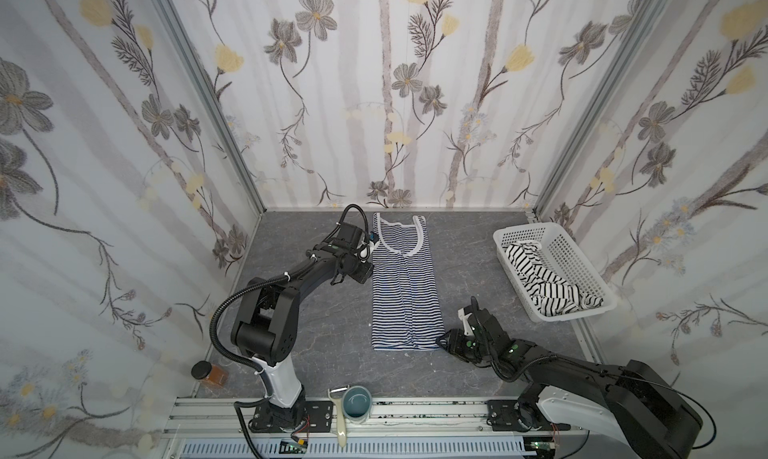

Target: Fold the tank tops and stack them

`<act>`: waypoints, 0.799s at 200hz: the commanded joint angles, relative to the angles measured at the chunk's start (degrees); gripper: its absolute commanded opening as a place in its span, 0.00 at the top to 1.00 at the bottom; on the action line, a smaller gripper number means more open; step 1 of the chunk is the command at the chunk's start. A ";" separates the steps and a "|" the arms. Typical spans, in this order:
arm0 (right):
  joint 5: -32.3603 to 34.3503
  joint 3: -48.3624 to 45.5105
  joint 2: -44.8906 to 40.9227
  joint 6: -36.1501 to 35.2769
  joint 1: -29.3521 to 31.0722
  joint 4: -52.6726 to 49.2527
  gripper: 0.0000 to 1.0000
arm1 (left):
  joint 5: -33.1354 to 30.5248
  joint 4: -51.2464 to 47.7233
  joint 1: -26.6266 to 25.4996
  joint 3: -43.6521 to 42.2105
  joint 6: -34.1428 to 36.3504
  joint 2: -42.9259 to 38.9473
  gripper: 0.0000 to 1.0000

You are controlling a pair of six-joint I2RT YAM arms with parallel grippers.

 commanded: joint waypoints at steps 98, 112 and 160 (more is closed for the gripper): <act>-0.40 3.00 -0.44 0.29 -0.06 -1.96 1.00 | 2.72 0.38 -1.23 -10.93 3.16 -9.56 0.46; -0.18 3.73 -0.98 0.04 -0.01 -3.10 1.00 | 2.82 0.31 -2.93 -12.81 4.31 -10.90 0.46; 0.38 7.67 -1.32 -1.33 -0.01 -6.73 1.00 | 6.78 -0.19 -8.09 -19.73 5.19 -17.35 0.46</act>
